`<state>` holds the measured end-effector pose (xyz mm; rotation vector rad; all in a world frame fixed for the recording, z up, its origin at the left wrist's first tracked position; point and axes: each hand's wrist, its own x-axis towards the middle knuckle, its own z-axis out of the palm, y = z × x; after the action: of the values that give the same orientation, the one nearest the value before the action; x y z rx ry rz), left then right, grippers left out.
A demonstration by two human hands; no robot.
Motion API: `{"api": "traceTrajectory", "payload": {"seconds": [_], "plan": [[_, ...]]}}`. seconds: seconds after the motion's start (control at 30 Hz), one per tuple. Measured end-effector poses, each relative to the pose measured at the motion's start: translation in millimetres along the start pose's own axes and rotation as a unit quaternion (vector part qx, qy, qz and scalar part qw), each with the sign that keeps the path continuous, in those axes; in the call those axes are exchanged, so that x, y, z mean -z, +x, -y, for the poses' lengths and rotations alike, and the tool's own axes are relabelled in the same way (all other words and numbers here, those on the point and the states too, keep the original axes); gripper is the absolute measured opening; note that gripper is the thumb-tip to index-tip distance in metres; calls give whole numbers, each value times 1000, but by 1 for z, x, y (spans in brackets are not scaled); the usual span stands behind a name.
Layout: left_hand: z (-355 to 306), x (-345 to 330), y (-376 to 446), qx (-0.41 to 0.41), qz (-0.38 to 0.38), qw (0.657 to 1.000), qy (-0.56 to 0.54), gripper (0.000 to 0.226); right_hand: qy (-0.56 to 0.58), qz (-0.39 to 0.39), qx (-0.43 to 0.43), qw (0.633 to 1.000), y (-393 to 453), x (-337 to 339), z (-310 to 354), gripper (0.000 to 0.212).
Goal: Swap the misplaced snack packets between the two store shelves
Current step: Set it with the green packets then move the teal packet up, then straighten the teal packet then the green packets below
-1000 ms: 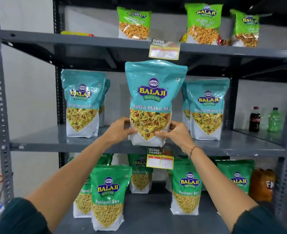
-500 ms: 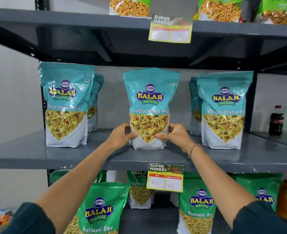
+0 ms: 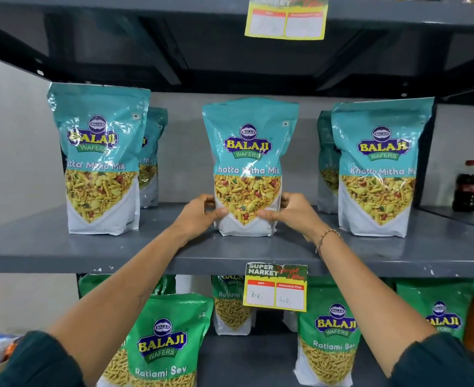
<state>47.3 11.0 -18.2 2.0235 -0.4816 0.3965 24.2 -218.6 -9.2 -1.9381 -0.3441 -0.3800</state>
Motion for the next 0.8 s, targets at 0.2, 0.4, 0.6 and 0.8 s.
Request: {"api": "traceTrajectory", "payload": {"seconds": [0.2, 0.4, 0.6, 0.8], "plan": [[-3, -3, 0, 5, 17, 1000, -7, 57, 14, -10, -5, 1000, -3, 5, -2, 46], [-5, -3, -5, 12, 32, 999, 12, 63, 14, 12, -18, 1000, -9, 5, -1, 49], [-20, 0, -32, -10, -95, 994, 44, 51, -111, -204, 23, 972, -35, -11, 11, 32], [-37, 12, -104, -89, -161, 982, -50, 14, -38, -247, 141, 958, -95, -65, 41, 8]]}}
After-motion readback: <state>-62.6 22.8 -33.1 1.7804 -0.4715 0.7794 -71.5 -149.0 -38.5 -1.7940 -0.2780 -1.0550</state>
